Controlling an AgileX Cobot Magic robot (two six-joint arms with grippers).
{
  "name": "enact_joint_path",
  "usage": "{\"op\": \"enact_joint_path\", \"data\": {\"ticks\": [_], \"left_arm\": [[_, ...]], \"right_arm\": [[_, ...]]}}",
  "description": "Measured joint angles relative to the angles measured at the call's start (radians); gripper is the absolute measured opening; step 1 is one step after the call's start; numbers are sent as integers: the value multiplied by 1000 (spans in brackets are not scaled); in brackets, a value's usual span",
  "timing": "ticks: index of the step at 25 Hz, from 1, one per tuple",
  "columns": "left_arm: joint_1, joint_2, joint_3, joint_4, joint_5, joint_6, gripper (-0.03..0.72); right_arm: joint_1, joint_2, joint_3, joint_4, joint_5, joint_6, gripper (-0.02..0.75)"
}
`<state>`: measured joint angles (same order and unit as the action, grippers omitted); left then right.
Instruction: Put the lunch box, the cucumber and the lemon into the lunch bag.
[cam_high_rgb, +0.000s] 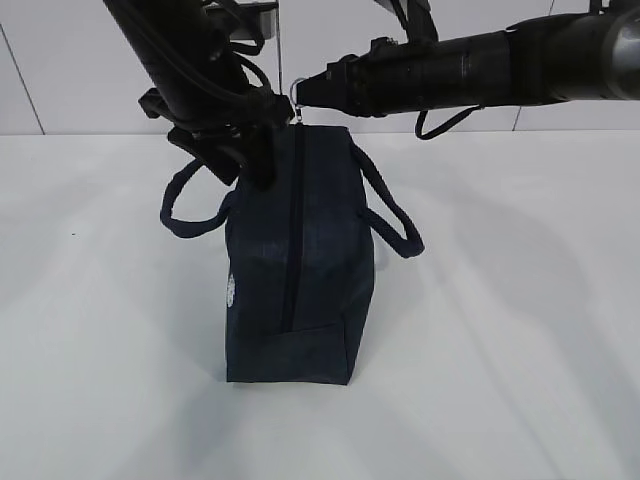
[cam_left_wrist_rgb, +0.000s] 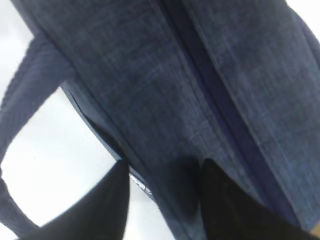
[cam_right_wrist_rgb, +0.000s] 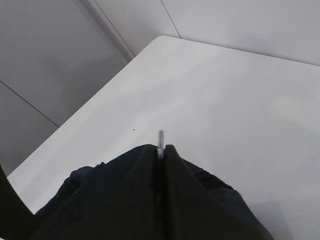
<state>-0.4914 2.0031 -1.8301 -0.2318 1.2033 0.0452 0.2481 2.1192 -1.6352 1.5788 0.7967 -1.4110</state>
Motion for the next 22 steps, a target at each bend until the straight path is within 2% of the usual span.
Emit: {"op": "enact_joint_path", "data": {"ticks": [2,5,7,22], "left_arm": [[0,2,0,18,-4,0,241],[0,2,0,41,-15,0,52],[0,2,0,50,-17,0,8],[0,-86,0,76,23,23,-6]], "right_arm": [[0,0,0,0,1,0,1],[0,0,0,0,4,1,1],[0,0,0,0,4,2,1],[-73,0,-7,-5,20,6,1]]}}
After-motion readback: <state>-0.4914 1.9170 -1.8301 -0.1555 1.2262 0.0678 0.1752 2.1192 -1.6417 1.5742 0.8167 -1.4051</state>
